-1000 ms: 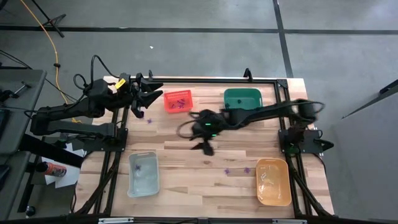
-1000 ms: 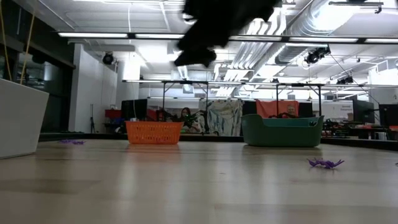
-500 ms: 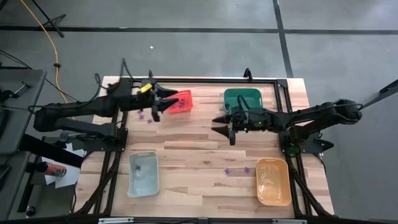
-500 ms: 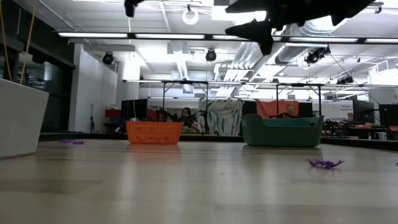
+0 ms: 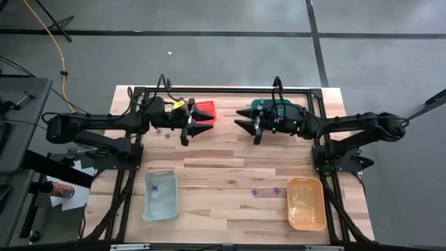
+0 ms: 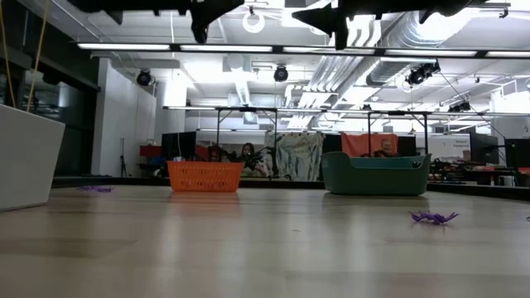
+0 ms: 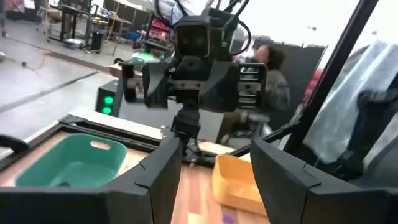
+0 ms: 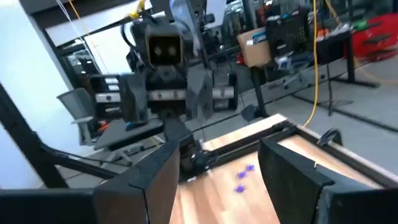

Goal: Sort Halloween decoration
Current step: Put the purple spider toy into the white bin

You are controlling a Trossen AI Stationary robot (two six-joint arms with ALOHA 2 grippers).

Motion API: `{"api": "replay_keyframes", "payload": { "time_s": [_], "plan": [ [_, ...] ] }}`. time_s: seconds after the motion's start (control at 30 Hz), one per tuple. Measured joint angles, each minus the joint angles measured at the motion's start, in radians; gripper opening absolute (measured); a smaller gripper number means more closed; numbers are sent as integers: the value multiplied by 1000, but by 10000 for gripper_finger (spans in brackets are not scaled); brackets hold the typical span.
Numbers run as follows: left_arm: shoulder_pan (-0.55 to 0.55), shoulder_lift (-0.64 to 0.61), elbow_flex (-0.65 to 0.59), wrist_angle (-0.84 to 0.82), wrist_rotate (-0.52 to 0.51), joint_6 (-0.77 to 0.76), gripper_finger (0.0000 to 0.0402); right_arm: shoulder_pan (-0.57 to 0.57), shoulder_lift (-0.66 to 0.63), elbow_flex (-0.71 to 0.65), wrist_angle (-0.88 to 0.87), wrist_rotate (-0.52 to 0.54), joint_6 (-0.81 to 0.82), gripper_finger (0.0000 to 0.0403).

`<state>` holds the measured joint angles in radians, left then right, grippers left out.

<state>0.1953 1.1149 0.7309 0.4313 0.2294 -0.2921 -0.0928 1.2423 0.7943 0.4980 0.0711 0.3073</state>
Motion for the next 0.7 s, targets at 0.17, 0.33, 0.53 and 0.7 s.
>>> {"api": "replay_keyframes", "payload": {
  "time_s": [0.17, 0.33, 0.53, 0.7],
  "plan": [
    [48, -6, -121, 203, 69, -160, 181, -13, 0, 9, -2, -15, -35, 213],
    [56, -21, -128, 219, 78, -151, 181, -12, 0, 9, -8, -30, -65, 213],
    [75, -22, -38, -101, -26, -143, 181, -13, -5, 10, -30, -30, -121, 213],
    [179, 37, 198, -878, -214, -134, 181, -16, -8, 11, -150, -28, -126, 213]
  ]
}}
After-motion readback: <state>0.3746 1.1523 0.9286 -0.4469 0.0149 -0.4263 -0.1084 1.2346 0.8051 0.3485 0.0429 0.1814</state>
